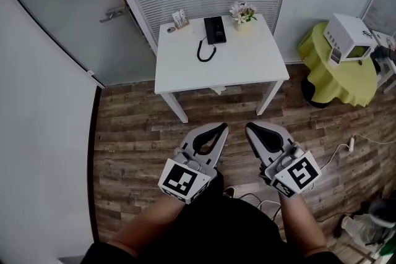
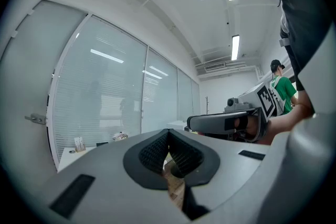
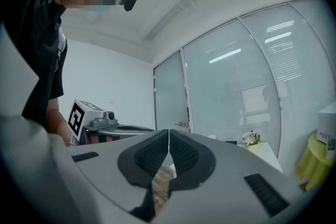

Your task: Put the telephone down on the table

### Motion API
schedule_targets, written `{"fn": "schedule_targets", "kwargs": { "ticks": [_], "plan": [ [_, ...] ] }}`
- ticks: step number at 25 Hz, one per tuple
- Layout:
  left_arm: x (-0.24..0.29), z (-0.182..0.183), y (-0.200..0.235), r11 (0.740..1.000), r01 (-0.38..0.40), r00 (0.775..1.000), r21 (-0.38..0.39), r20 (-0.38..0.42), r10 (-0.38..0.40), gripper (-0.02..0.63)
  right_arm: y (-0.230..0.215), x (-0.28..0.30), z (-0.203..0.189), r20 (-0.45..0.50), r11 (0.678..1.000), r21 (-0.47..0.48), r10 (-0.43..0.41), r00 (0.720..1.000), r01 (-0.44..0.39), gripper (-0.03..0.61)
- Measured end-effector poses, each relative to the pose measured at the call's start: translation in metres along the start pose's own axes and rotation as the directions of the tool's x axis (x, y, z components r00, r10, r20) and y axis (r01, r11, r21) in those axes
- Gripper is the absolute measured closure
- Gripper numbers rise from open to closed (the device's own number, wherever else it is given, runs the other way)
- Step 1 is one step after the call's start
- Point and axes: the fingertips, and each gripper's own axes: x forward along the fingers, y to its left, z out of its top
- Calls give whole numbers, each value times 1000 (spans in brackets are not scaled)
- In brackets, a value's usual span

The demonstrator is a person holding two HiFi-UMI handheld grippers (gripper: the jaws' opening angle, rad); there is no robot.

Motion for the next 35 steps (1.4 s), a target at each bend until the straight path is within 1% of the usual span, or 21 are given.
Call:
{"fn": "schedule_targets", "kwargs": {
  "ticks": [4, 7, 9, 12, 16, 21, 26, 35],
  "plan": [
    [16, -1, 21, 1000, 8, 1000, -6, 6, -8, 604, -16, 19, -4, -22, 1000, 2, -4, 1000, 4, 554],
    [27, -1, 46, 1000, -16, 999, -24, 30, 17, 604, -29, 41, -8, -36, 1000, -5, 2, 999, -2, 554],
    [34, -2, 62, 999, -17, 999, -27, 35, 18, 604, -38, 57, -12, -45, 1000, 5, 5, 999, -5, 554],
    [45, -3, 86, 1000, -13, 999, -25, 30, 13, 604, -51, 83, -17, -59, 1000, 22, 8, 998, -7, 554],
    [61, -3, 117, 999, -3, 999, -44, 33, 4, 604, -68, 118, -21, -77, 1000, 14, 10, 997, -9, 554],
    [75, -5, 151, 998, 23, 999, -65, 40, -21, 604, -86, 157, -29, -94, 999, 52, 9, 996, -4, 554],
    [87, -12, 180, 996, 45, 999, -77, 29, -43, 604, -101, 184, -33, -116, 998, 65, -7, 993, 15, 554],
    [100, -23, 222, 997, 59, 998, -39, -27, -60, 604, -122, 220, -39, -126, 997, 70, -21, 992, 30, 554]
  ]
}}
